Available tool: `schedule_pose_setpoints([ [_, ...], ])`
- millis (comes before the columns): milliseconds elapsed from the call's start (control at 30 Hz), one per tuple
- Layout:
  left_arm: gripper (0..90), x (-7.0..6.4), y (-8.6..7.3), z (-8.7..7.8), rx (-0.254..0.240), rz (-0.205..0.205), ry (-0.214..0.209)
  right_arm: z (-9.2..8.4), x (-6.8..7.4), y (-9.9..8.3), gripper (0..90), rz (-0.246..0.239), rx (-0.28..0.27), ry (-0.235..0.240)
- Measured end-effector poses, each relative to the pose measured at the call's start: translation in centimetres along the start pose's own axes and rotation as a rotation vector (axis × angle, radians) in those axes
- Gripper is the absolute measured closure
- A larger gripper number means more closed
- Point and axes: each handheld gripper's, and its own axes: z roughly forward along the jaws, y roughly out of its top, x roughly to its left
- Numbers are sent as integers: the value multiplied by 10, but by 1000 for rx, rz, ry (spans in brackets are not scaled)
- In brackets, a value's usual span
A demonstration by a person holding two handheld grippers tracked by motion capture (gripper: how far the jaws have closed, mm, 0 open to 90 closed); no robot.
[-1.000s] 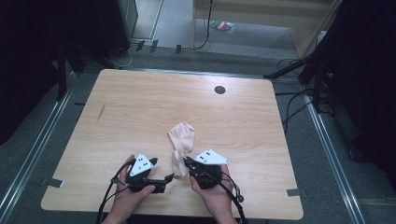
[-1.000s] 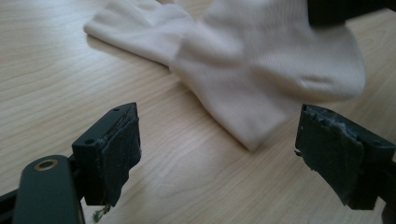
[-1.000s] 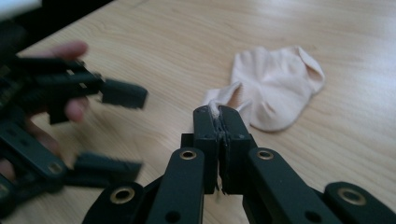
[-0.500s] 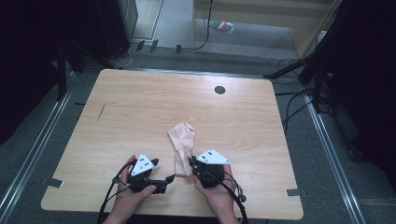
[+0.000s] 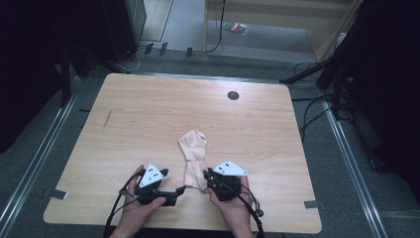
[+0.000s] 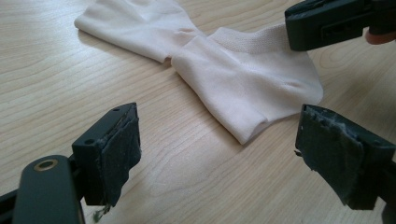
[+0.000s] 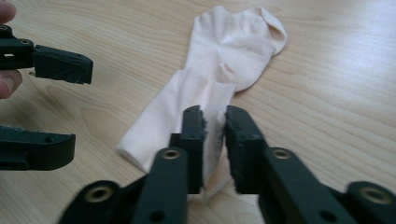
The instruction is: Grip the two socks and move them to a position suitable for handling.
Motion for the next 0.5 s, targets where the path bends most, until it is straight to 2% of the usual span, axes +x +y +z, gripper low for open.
schedule_pose_setpoints([
  [67,144,0,0,0,1,-3,3,3,-2,-3,669,24,11,12],
  [100,144,0,0,1,2,-3,2,7,-3,-4,608,34,30,3],
  [133,145,0,0,1,2,-3,2,7,-3,-4,608,34,30,3],
  [167,145,0,0,1,2,-1,4,9,-4,-6,604,41,45,-8],
  [200,144,0,0,0,1,0,4,13,-3,-8,549,47,76,-38],
  [233,145,0,0,0,1,0,4,16,-4,-9,531,57,94,-64],
  [267,144,0,0,0,2,-2,6,17,-4,-9,521,75,105,-66],
  [367,145,1,0,1,3,-4,8,18,-5,-10,520,82,108,-55],
  [400,145,1,0,1,4,-5,10,16,-3,-9,572,67,92,-60],
  [433,145,1,0,1,4,-5,10,16,-3,-9,572,67,92,-60],
  [500,145,1,0,1,4,-3,12,15,1,-9,632,40,80,-53],
])
